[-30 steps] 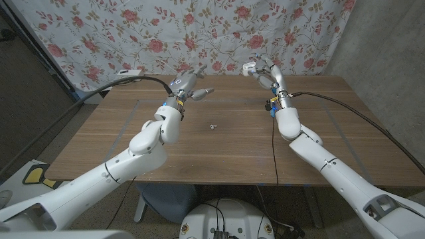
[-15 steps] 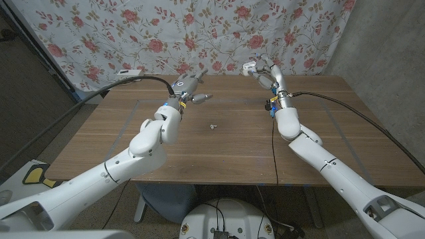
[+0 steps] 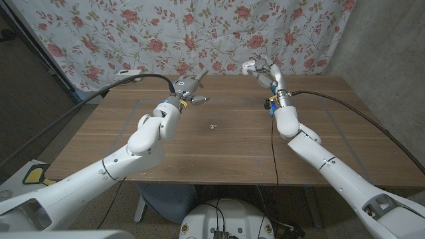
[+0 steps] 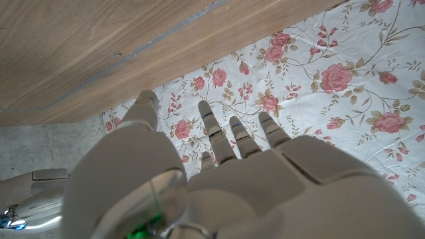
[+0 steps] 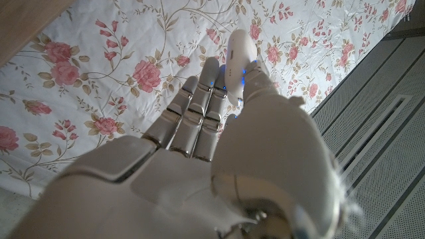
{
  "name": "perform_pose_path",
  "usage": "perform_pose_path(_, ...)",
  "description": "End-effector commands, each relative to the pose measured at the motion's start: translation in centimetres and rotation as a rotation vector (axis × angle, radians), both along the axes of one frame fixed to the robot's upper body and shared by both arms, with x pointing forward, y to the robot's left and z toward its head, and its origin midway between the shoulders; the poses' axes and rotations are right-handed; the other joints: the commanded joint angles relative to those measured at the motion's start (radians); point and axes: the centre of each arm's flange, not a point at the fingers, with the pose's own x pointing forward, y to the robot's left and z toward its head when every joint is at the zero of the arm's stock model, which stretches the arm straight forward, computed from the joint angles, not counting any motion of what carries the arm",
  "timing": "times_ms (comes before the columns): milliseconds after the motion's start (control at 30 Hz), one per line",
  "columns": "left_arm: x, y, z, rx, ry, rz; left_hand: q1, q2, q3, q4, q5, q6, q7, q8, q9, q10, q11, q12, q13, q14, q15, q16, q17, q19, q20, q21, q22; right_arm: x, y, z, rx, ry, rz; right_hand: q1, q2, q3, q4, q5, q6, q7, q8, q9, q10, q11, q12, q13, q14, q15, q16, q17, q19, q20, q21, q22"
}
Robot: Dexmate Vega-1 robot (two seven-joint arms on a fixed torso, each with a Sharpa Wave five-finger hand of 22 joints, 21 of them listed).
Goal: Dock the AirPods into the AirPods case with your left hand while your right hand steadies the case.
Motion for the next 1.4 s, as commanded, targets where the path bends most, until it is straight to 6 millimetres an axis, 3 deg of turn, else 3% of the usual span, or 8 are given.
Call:
perform_pose_path(33,-0.1,-0.1,0.7,0.081,0.064,0.019,0.019,-0.003,0.013,0.0,0.006,-0.021,-0.002,0.006,0.003,0.031,-0.006,0.014,0.008,0.015,-0.006,0.002,0.0,0.0,0.001,0.0,0.003,0.4,0.1,0.3,-0.001,0.002,-0.004,0.0,0.009,-0.001,-0.002,0.005,0.005,0.002,0.005,0.003,0.125,-0.127,0.012,0.018,0.007,-0.154,-0.007,0.004,-0.005,0.0,0.004,0.002)
perform_pose_path(200,0.0,0.0,0.6,0.088,0.065,0.019,0.041,-0.008,0.026,-0.003,0.007,-0.04,-0.004,0.01,0.002,0.076,-0.009,0.03,0.016,0.035,-0.022,0.006,-0.002,0.01,-0.003,0.003,0.002,0.5,0.1,0.5,-0.001,0.002,-0.006,0.0,0.009,-0.001,-0.002,0.005,0.005,0.002,0.005,0.003,0.126,-0.127,0.013,0.018,0.008,-0.154,-0.008,0.005,-0.005,0.001,0.004,0.002)
perform_pose_path(733,0.5,-0.3,-0.3,0.206,0.072,0.062,0.073,-0.02,0.042,-0.004,0.007,-0.055,-0.002,0.015,0.003,0.109,-0.018,0.047,0.031,0.049,-0.04,0.002,-0.004,0.014,-0.007,0.004,0.002,0.8,-0.2,0.6,0.0,0.004,-0.009,-0.001,0.009,-0.002,-0.002,0.006,0.005,0.001,0.004,0.003,0.126,-0.127,0.013,0.018,0.009,-0.154,-0.011,0.007,-0.006,0.001,0.003,0.002)
perform_pose_path(1400,1.4,-1.2,-2.7,0.268,0.061,0.074,0.073,-0.04,0.043,0.006,-0.002,0.007,-0.004,0.037,0.002,0.137,-0.019,0.073,0.049,0.056,-0.046,-0.006,-0.002,0.017,-0.012,0.004,0.002,0.8,-0.3,0.4,0.004,0.008,-0.011,-0.001,0.009,-0.002,-0.002,0.006,0.006,0.002,0.004,0.003,0.126,-0.128,0.013,0.018,0.01,-0.154,-0.016,0.009,-0.007,0.002,0.003,0.001)
